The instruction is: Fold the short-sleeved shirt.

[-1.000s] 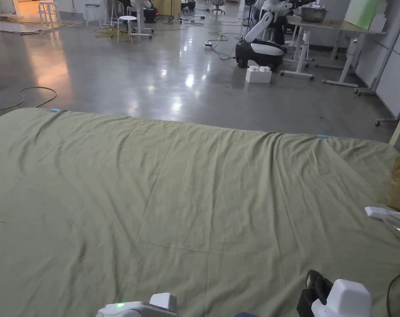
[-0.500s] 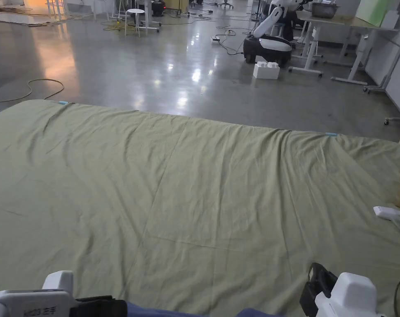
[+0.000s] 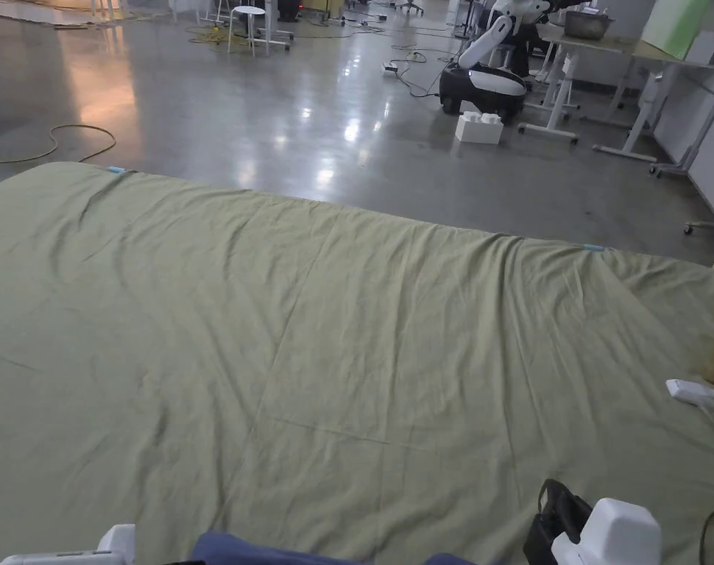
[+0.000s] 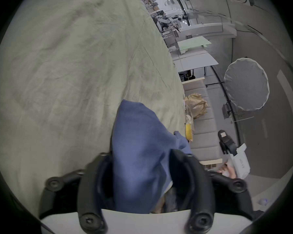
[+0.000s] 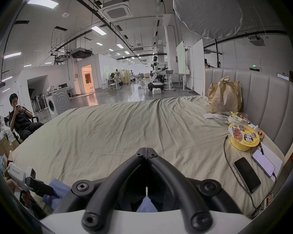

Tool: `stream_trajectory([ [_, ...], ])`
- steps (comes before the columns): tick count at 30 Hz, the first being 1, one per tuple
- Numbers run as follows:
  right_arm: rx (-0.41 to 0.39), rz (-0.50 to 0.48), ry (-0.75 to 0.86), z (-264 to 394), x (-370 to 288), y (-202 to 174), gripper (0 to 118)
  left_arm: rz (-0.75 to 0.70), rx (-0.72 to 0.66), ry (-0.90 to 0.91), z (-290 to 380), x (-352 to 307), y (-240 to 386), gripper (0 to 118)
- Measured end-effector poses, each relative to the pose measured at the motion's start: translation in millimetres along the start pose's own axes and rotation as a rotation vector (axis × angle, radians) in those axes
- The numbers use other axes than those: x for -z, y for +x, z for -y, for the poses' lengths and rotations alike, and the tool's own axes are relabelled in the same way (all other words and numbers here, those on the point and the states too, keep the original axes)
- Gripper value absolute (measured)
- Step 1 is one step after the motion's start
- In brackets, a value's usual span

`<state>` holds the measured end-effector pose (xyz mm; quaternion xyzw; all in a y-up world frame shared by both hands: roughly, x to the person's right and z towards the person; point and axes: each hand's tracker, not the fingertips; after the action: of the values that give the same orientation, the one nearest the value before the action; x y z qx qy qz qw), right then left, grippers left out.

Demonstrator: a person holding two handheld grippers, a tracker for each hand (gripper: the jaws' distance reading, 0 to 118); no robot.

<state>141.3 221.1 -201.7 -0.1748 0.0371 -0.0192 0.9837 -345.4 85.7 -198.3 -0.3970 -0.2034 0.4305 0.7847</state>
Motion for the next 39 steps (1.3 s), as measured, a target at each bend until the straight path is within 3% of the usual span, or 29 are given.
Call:
stream_trajectory([
  [1,0.0,0.001,-0.002,0,0,0,0,-0.009,0.011,0.003,0,0,0,28],
  [2,-0.001,0.002,-0.004,1,0,0,0,-0.095,0.046,-0.017,0,-1,-4,22],
  [6,-0.003,0.005,-0.01,1,1,0,0,-0.074,0.048,-0.023,4,11,12,13],
  [7,-0.003,0.005,-0.01,1,1,1,0,-0.08,0.072,-0.022,-3,24,-25,12],
  [10,-0.01,0.004,-0.011,-2,3,1,0,-0.069,0.128,0.01,-24,15,-53,11],
  [11,-0.012,0.003,-0.01,-2,3,1,0,-0.059,0.138,0.021,-10,9,1,11],
  [19,-0.016,-0.009,-0.007,-5,5,1,0,-0.24,0.259,0.048,-45,-52,73,11],
  [23,-0.012,-0.017,-0.006,-5,6,-1,0,-0.458,0.366,0.09,-50,-84,110,11],
  [28,0.001,-0.033,-0.01,-4,7,-7,0,-0.619,0.434,0.061,-47,-86,134,11],
  [30,-0.002,-0.036,-0.009,-4,6,-8,0,-0.558,0.396,0.072,-43,-79,146,11],
  [39,-0.011,-0.034,-0.006,-4,4,-5,0,-0.586,0.431,0.065,-15,-47,193,12],
])
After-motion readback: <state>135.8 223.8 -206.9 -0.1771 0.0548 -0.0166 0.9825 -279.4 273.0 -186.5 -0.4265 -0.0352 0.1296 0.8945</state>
